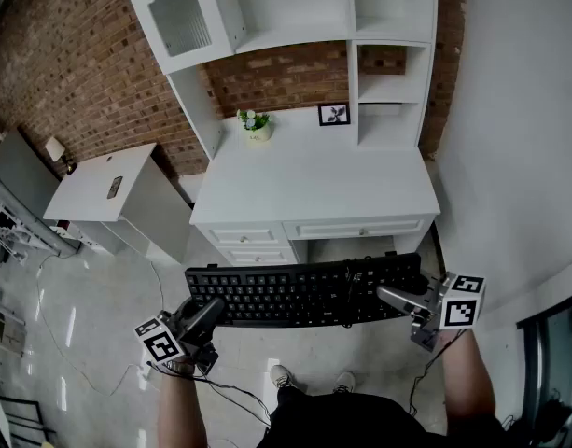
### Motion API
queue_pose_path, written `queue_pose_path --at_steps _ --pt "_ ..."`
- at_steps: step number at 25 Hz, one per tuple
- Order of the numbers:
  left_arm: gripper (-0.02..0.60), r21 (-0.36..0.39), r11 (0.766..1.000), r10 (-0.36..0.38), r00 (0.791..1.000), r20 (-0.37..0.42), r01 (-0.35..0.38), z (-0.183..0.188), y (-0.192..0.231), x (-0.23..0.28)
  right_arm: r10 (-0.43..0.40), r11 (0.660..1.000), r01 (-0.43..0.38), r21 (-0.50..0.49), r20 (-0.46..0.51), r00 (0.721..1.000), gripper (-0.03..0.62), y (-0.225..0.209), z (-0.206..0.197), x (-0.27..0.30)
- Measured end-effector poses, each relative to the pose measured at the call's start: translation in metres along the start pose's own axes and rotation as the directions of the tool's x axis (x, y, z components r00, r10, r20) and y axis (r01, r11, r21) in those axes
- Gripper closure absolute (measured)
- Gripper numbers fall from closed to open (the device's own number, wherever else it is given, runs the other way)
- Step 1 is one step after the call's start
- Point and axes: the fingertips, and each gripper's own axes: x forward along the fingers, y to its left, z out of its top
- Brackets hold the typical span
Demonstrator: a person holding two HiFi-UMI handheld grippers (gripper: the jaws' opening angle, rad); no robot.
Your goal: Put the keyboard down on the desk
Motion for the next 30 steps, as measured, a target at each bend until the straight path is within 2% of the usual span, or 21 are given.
queue_pose_path --at_steps 30 --pt "0.339 0.025 1.000 0.000 1.000 -0.012 0.000 0.010 -0.018 0.029 0.003 1.000 -0.003 0.003 0.027 1.000 0.401 -0.012 0.019 -0.021"
